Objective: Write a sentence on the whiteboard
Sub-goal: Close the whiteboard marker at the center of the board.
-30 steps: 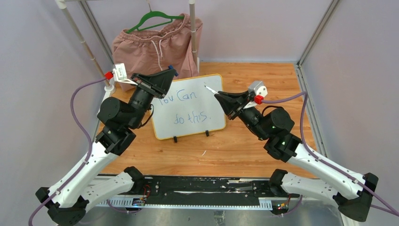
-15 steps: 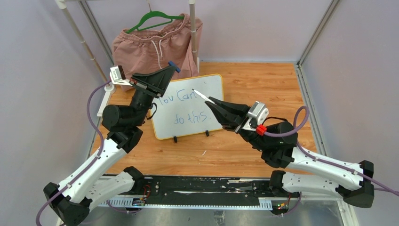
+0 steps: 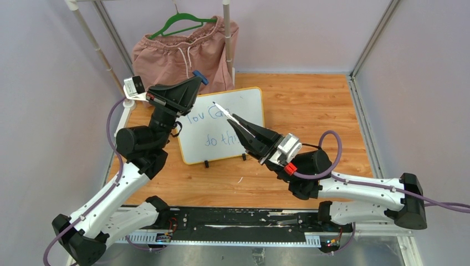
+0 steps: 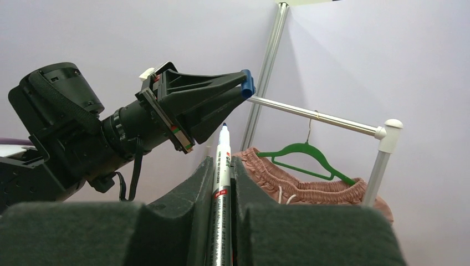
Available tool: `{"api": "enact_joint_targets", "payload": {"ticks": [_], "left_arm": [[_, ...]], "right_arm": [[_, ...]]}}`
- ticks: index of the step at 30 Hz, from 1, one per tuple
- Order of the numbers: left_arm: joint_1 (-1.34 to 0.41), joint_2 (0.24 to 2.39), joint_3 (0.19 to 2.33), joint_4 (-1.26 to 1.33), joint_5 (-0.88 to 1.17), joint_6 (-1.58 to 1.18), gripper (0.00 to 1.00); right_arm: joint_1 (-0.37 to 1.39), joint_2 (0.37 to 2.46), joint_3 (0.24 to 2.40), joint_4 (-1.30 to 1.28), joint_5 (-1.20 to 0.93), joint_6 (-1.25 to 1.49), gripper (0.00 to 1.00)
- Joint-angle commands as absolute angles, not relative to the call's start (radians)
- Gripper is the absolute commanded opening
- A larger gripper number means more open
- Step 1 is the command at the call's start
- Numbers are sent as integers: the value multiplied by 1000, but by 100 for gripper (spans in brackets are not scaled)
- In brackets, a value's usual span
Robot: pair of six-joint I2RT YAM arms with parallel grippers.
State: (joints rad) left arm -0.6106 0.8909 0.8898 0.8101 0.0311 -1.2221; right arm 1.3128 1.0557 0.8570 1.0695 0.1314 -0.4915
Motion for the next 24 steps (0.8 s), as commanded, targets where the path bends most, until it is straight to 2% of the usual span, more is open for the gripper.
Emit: {"api": "enact_joint_targets", "payload": {"ticks": [1,7,24], "left_arm": [[-603,863,892,839,53,-1238,0],[-603,845,879,830,55,-1250,0],[-602,816,853,830,60,-1263,0]], "right_arm": [[1343,1081,912,1190,121,-533,0],[1353,1092,904,1256,136,-512,0],[1353,1146,972,1237,151,-468,0]]}}
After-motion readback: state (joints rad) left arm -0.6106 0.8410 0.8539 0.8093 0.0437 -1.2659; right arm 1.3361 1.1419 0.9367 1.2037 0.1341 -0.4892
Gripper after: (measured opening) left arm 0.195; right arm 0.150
